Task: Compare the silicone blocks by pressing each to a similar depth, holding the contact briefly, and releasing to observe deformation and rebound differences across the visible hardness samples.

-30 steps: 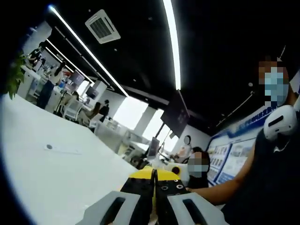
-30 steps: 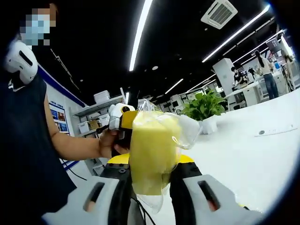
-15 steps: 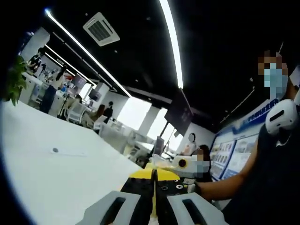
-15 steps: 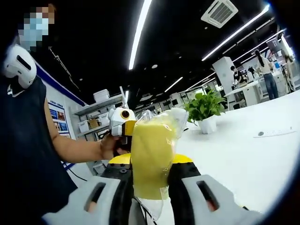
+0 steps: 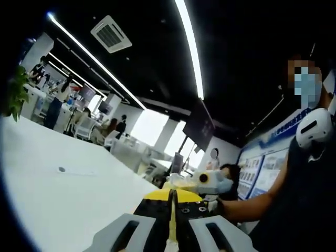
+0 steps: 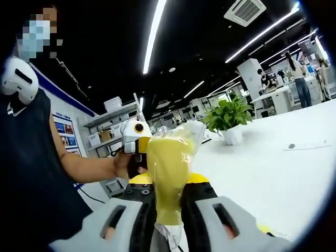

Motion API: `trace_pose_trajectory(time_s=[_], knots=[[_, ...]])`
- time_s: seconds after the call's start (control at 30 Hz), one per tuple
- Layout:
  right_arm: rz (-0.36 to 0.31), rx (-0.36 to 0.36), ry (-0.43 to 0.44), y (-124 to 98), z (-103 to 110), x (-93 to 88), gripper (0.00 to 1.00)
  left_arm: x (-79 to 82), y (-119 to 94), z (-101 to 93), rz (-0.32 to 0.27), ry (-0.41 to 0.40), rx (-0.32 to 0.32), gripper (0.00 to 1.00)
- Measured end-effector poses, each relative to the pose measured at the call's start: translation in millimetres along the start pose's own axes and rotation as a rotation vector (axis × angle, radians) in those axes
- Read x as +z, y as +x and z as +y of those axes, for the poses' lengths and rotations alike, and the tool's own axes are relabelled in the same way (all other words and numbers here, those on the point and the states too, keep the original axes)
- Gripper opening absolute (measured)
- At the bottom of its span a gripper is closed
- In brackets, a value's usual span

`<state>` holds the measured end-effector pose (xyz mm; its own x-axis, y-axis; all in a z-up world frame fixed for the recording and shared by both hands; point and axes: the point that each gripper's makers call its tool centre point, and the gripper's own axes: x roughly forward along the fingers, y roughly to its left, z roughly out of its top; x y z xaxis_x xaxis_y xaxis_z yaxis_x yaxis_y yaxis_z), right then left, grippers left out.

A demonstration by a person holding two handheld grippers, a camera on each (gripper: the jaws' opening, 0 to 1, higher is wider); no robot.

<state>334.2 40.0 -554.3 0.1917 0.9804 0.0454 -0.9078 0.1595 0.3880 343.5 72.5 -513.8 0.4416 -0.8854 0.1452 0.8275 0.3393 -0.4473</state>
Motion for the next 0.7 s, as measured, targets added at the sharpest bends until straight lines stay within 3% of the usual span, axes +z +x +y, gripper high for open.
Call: trace_pose_trajectory(time_s=[0.27,0.4,0.6,0.7], knots=[[0.022,-0.005,-0.014,-1,2,-3.5,0.08,-6.2,-1,4.6,0.027,0.000,0.014,0.08],[0.033,-0.006,-0.011,-1,4,-6.2,0.07,-9.8,-2,1.1,0.045,-0.016,-0.019,0.02],[0.036,0.000,-0.007,-3,6,-7.8,0.06,-11.7,-2,-3.5,0.058,0.012,-0.037,0.01],[0.042,0.001,-0.017,-3,8,-8.9,0.05,-12.5,-1,-3.4,0.067,-0.011,-0.036,0.01]])
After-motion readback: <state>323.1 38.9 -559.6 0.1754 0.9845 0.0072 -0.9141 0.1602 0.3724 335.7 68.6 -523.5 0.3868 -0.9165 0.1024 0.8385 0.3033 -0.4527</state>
